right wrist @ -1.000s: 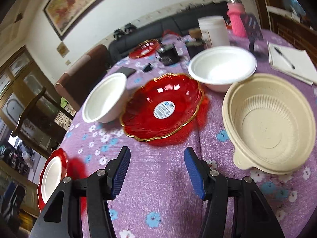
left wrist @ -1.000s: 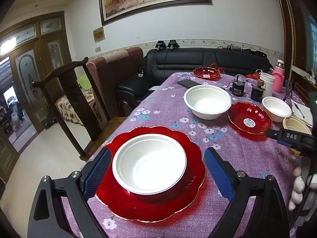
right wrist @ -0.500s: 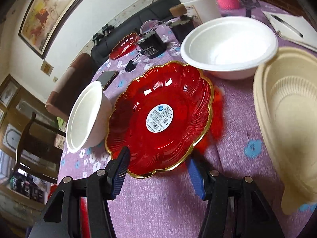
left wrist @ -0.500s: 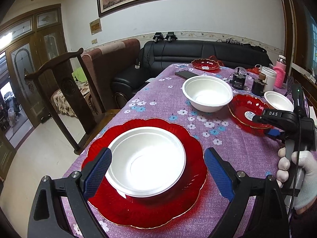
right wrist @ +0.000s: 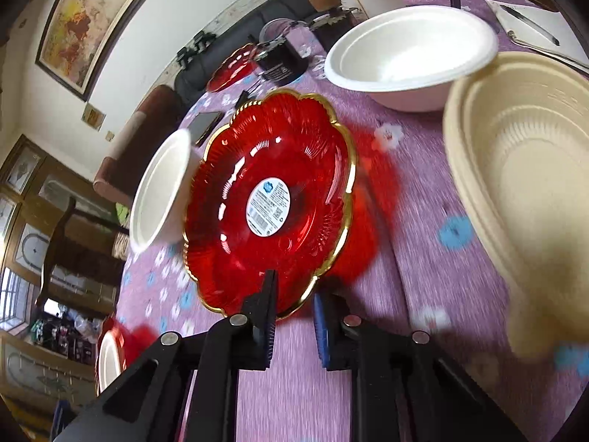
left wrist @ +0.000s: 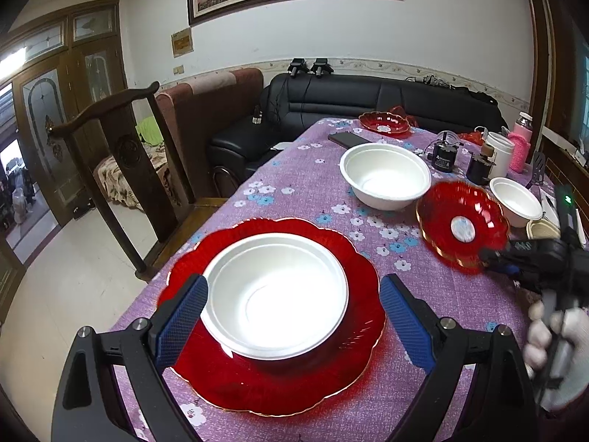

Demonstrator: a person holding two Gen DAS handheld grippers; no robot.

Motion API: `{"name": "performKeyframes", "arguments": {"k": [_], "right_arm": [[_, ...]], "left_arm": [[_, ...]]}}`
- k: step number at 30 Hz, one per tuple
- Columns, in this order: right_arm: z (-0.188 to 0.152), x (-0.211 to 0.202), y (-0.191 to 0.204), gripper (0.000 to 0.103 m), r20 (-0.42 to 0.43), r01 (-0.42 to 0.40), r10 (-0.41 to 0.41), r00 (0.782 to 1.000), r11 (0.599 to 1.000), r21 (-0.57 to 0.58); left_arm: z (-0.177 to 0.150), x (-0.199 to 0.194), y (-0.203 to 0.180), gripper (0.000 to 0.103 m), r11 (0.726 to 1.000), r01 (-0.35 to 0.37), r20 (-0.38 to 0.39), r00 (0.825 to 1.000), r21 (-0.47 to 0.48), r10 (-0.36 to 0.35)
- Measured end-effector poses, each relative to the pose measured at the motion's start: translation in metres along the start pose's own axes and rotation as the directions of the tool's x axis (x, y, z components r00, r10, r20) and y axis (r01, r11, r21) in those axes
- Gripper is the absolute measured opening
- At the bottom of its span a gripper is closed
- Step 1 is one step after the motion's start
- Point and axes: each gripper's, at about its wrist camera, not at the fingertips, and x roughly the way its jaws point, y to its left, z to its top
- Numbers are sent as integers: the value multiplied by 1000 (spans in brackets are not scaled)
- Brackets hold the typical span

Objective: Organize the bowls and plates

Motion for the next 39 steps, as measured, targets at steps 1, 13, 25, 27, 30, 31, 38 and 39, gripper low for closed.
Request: {"name": "performKeyframes", "arguments": {"k": [1, 13, 25, 27, 30, 31, 38, 39], "right_arm": [[-5, -5, -1, 20, -16, -14, 14, 1000, 1000, -4], [-50, -50, -21, 26, -92, -14, 2, 996, 991, -130], [-36, -43, -26, 33, 56, 32, -22, 998, 983, -180], [-37, -43, -23, 33, 64, 49, -37, 997, 979, -200], [-39, -43, -22, 33, 70, 59, -45, 997, 977, -207], [-38, -43, -22, 33, 71, 57, -43, 997, 978, -203], [-39, -43, -23, 33, 83, 57, -41, 996, 979, -196], [-39, -43, -23, 33, 85, 57, -41, 996, 979, -196]], "left_arm": [[0, 0, 0, 94, 1000, 2, 0, 1000, -1, -2], [12, 30, -56, 94, 965, 261, -105, 960, -6, -260], [21, 94, -132, 94, 952, 297, -198, 940, 78, -277], [23, 109, -135, 93, 953, 298, -226, 934, 58, -278], [25, 130, -137, 79, 949, 315, -275, 915, 26, -296], [25, 135, -139, 72, 945, 326, -293, 906, 20, -306], [19, 156, -162, 34, 933, 353, -348, 885, 70, -309], [19, 157, -163, 34, 933, 352, -345, 887, 73, -307]]}}
